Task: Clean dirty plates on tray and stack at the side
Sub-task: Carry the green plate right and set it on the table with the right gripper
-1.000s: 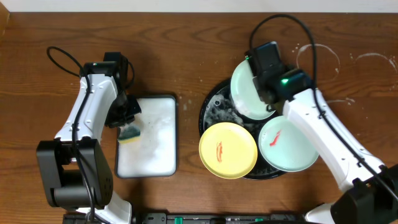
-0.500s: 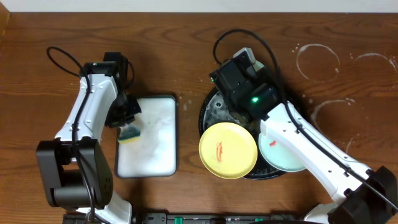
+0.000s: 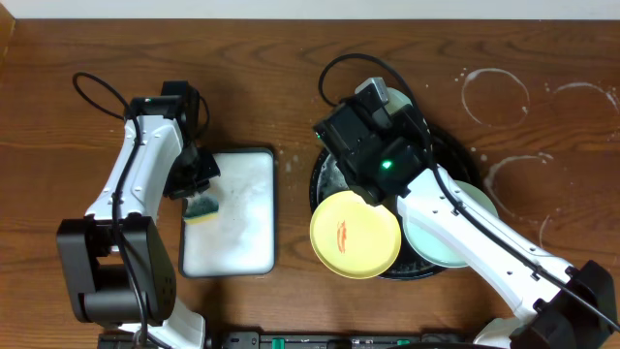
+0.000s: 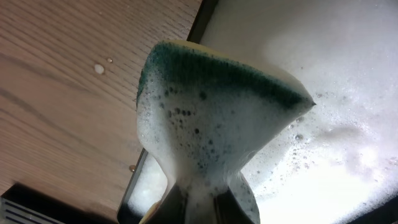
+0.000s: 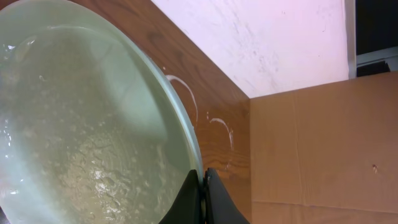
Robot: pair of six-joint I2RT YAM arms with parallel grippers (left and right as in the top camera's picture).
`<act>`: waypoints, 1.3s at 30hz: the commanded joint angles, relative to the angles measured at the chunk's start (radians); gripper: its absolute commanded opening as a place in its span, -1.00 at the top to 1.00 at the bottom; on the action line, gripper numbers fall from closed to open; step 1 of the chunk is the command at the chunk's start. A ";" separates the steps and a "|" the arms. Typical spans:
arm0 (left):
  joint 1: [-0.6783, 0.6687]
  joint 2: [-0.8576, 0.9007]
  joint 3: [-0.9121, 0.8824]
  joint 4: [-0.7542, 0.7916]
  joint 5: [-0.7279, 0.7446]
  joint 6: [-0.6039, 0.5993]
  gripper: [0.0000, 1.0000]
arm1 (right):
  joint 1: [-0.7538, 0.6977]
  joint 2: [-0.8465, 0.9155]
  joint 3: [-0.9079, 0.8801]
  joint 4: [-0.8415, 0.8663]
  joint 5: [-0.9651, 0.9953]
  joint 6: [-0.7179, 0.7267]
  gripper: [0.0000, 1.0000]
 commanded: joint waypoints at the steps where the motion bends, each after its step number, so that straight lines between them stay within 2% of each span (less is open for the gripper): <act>1: 0.003 -0.002 0.001 -0.002 -0.004 0.017 0.84 | 0.013 -0.016 0.013 -0.002 0.053 -0.002 0.98; 16: 0.003 -0.002 0.001 -0.002 -0.004 0.017 0.83 | 0.005 -0.016 0.013 -0.004 0.050 0.062 0.98; 18: 0.003 -0.002 0.001 -0.002 -0.004 0.017 0.84 | -0.010 -0.016 0.013 -0.005 0.003 0.095 0.98; 21: 0.003 -0.002 0.001 -0.002 -0.004 0.017 0.84 | -0.072 -0.015 0.013 -0.024 -0.183 0.181 0.98; 24: 0.003 -0.002 0.001 -0.002 -0.004 0.017 0.84 | -0.179 -0.015 0.013 -0.039 -0.397 0.267 0.98; 29: 0.003 -0.002 0.001 -0.003 -0.004 0.017 0.83 | -0.409 -0.032 0.014 -0.073 -0.743 0.288 0.98; 34: 0.003 -0.002 0.001 -0.003 -0.004 0.017 0.84 | -0.774 -0.030 0.013 -0.153 -1.123 0.292 0.98; 39: 0.003 -0.002 0.001 -0.003 -0.004 0.017 0.84 | -1.099 -0.003 -0.004 -0.176 -1.299 0.283 0.98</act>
